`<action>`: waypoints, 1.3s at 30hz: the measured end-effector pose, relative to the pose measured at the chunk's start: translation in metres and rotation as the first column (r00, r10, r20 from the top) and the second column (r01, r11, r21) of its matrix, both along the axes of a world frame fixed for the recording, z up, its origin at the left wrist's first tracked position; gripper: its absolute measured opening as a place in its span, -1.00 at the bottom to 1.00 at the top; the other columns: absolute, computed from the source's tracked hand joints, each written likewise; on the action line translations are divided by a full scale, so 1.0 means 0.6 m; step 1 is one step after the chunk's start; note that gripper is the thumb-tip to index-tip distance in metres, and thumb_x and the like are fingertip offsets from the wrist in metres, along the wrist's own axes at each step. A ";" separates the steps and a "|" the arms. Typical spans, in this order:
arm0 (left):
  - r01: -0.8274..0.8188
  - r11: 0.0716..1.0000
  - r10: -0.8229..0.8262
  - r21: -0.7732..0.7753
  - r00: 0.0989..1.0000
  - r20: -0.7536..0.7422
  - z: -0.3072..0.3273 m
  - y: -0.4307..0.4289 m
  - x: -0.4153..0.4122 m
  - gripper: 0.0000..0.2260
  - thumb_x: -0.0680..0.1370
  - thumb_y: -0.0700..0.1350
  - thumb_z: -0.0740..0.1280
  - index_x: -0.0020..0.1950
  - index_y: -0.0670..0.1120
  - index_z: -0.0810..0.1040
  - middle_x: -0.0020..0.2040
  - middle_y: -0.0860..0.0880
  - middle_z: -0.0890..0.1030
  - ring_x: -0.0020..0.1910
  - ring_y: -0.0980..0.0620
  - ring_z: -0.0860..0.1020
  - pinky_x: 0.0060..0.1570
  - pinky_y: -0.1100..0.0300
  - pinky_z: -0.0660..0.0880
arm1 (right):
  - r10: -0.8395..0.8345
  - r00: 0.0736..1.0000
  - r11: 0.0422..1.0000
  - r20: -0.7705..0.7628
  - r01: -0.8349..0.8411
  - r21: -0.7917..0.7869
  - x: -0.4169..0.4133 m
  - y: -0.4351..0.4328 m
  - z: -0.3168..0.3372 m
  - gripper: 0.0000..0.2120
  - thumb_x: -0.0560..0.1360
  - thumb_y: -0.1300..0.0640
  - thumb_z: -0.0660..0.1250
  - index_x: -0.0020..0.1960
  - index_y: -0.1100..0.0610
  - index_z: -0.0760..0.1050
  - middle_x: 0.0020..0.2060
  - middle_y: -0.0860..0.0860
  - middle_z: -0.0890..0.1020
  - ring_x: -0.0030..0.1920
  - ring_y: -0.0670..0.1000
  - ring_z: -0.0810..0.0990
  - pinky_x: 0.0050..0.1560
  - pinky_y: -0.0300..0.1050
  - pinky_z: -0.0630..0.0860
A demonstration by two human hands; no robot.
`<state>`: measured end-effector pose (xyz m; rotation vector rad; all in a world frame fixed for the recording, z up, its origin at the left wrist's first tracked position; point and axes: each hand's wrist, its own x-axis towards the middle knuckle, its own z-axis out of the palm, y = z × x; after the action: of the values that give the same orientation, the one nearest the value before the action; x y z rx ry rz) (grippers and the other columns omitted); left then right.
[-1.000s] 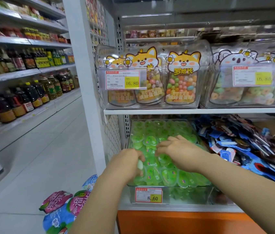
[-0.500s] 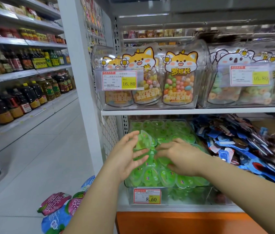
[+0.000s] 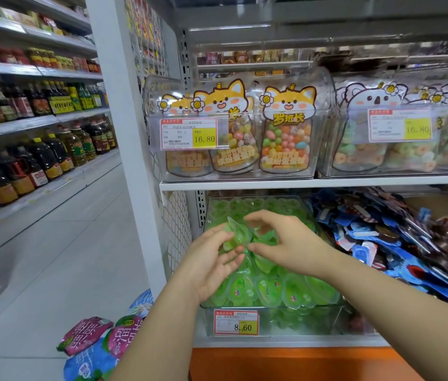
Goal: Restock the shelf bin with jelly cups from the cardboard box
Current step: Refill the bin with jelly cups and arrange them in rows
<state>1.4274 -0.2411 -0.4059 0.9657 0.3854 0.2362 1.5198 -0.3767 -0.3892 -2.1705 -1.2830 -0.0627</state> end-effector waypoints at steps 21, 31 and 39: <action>0.175 0.558 0.145 0.811 0.942 -0.303 -0.027 0.010 0.007 -0.56 0.55 -0.18 0.23 0.45 -0.09 0.34 0.21 0.00 0.55 -0.09 -0.03 0.61 0.06 0.04 0.54 | 0.018 0.902 0.981 0.431 0.066 -0.181 -0.003 0.033 -0.063 -0.88 0.33 0.12 0.48 -0.14 0.04 0.61 -0.21 -0.08 0.68 -0.13 0.03 0.64 0.21 0.03 0.35; 0.199 0.422 0.161 0.884 0.944 -0.289 -0.038 0.016 0.008 -0.62 0.59 -0.20 0.22 0.41 -0.07 0.40 0.31 -0.05 0.52 -0.28 0.15 0.54 -0.38 0.43 0.40 | 0.047 0.920 0.971 0.389 0.049 -0.233 0.001 0.027 -0.062 -0.67 0.45 0.02 0.38 0.21 -0.04 0.54 0.15 -0.14 0.60 0.21 -0.02 0.47 0.33 -0.12 0.11; 0.228 0.243 0.211 0.943 0.936 -0.281 -0.045 0.007 0.011 -0.55 0.55 -0.03 0.33 0.42 -0.10 0.38 0.39 -0.06 0.44 0.27 0.02 0.48 0.24 0.22 0.36 | -0.039 0.919 0.920 0.391 0.186 -0.346 0.010 -0.010 -0.056 -0.59 0.50 -0.13 0.27 0.33 -0.08 0.42 0.30 -0.18 0.48 0.31 -0.12 0.40 0.44 -0.09 -0.03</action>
<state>1.4341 -0.2367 -0.4329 2.3467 0.5781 0.2920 1.5258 -0.3829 -0.4229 -2.6629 -1.4707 -0.3216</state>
